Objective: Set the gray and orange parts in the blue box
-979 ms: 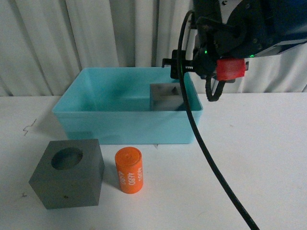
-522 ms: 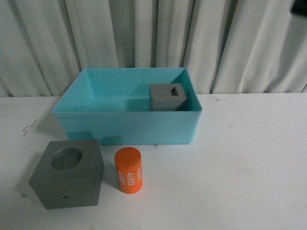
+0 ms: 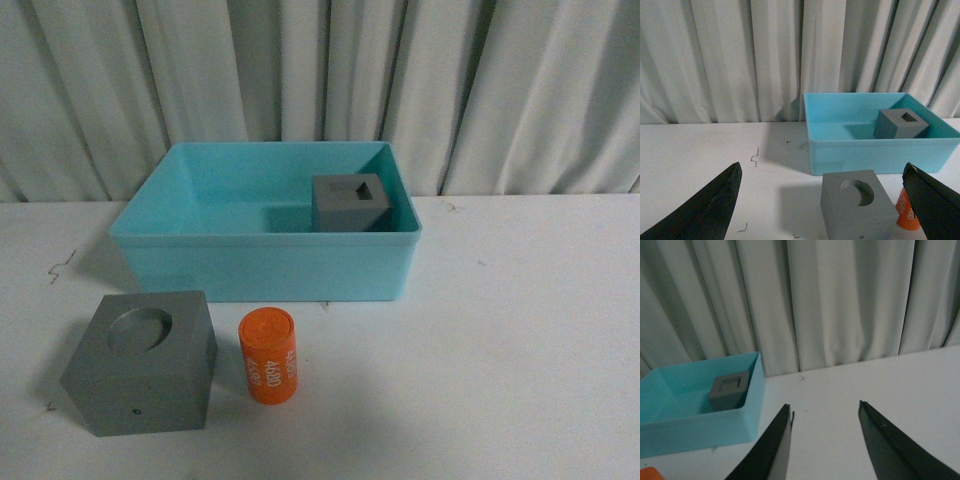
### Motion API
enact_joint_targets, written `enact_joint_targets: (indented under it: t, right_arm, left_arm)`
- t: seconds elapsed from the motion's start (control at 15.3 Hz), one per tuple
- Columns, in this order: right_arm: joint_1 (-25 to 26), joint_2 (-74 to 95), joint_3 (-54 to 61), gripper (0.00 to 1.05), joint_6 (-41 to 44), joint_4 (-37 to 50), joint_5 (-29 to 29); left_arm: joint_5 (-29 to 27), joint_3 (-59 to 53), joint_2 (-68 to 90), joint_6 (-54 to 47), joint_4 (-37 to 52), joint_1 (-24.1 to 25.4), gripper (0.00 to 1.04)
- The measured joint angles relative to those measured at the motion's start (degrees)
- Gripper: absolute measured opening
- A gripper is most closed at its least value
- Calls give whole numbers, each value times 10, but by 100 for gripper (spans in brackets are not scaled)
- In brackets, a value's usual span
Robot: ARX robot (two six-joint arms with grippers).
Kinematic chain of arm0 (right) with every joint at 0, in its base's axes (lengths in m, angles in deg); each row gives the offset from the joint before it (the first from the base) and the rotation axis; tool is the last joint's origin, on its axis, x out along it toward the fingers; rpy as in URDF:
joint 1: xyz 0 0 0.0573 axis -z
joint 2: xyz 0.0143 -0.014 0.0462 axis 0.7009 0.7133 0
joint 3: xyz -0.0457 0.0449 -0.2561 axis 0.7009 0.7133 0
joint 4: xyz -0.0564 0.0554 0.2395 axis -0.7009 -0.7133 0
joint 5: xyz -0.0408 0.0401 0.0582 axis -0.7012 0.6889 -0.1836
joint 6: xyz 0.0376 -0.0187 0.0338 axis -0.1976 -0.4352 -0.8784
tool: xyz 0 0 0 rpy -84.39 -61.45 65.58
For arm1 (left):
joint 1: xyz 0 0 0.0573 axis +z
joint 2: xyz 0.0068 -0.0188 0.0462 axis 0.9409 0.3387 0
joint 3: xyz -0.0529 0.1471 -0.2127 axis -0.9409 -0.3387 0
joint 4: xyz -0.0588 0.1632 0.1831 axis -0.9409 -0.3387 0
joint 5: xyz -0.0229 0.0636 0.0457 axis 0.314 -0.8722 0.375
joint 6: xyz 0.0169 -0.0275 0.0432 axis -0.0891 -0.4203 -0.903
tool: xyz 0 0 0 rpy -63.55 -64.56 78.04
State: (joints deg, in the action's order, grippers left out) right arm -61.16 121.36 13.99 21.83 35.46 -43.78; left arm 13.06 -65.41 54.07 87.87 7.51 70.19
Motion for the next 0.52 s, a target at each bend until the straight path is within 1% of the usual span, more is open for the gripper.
enact_joint_targets:
  t: [0.07,0.13,0.2,0.26,0.46,0.52]
  right_arm:
    - [16,-27,3,34,26,-16,19]
    - [35,-26,27,21,41,0,37]
    - [52,-44,38,8,50,-44,54]
    - [66,-83,38,2,55,-55,68]
    - [100,-165,39,2,60,-134,101]
    - [122,-193,39,2,60,-158,135]
  left_arm:
    - [0,0,0,0,0,0,98]
    - [0,0,0,0,0,0,98]
    - [-1,0,0,0,0,0,98]
    - [0,0,0,0,0,0,98]
    - [0,0,0,0,0,0,98]
    - [0,0,0,0,0,0,98]
